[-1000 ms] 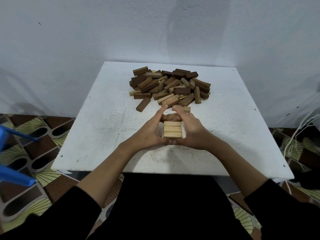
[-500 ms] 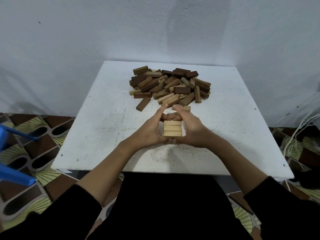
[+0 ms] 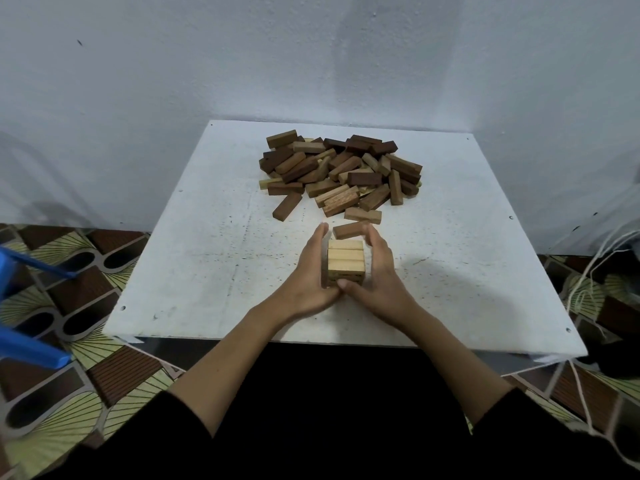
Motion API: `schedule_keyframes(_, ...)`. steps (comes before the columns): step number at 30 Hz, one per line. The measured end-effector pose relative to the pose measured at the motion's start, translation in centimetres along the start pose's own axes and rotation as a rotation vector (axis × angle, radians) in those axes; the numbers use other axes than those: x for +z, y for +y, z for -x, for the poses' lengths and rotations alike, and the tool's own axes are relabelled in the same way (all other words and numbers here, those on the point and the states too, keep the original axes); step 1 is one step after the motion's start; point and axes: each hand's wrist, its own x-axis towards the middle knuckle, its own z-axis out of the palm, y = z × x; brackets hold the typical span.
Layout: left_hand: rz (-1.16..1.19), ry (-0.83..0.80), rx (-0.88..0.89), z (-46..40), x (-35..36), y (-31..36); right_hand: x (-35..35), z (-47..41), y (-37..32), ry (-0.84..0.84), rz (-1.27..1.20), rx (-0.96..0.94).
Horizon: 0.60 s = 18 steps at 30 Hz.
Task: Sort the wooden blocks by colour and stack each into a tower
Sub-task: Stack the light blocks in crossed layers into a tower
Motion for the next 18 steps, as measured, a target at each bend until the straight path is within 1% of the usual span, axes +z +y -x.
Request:
schedule_keyframes(4, -0.007, 0.03, -0.022, 0.3, 0.7, -0.1, 0.8, 0.4, 0.2, 0.046, -0.017, 0.048)
schedule_keyframes(10, -0.06, 0.05, 0.004, 0.1, 1.1, -0.6, 1.3, 0.1, 0.8, 0.024, 0.08, 0.0)
schedule_keyframes(18, -0.105, 0.042, 0.02, -0.1, 1.2, -0.8, 1.6, 0.1, 1.3, 0.022, 0.137, -0.012)
